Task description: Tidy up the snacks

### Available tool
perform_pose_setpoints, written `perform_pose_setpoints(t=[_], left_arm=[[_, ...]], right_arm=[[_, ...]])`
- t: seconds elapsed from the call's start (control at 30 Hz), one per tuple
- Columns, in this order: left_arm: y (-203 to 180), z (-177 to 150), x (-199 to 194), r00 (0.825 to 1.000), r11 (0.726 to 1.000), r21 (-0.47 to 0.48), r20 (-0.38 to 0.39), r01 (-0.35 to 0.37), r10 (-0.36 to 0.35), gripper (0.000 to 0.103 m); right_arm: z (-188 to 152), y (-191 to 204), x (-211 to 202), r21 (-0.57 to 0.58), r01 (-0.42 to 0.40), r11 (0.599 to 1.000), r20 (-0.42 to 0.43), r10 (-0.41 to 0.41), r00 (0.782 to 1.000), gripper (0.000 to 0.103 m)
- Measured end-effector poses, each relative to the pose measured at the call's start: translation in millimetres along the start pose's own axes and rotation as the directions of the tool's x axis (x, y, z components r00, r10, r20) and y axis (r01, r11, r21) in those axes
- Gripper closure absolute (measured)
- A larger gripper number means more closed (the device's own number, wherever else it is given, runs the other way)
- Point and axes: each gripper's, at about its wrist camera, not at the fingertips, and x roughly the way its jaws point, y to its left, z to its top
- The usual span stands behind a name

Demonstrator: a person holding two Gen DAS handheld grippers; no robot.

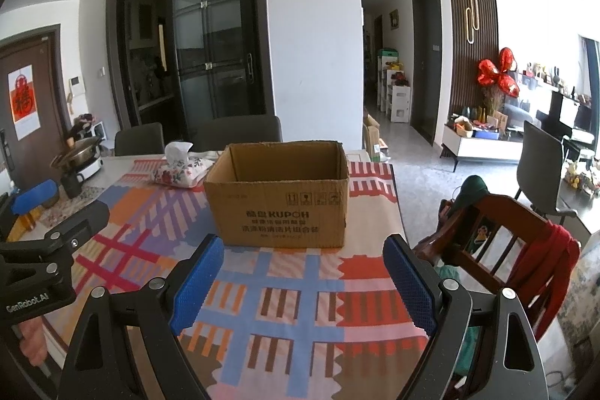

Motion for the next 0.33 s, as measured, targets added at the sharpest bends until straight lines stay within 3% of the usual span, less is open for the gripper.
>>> perform_pose_setpoints(t=[0.33], left_arm=[[0.4,-2.9,1.0,1.0,1.0,-0.007,-0.008,-0.001,0.001,0.0]], right_arm=[[0.0,0.4,0.9,-0.001,0.001,1.0,-0.001,-0.001,1.0,0.015]])
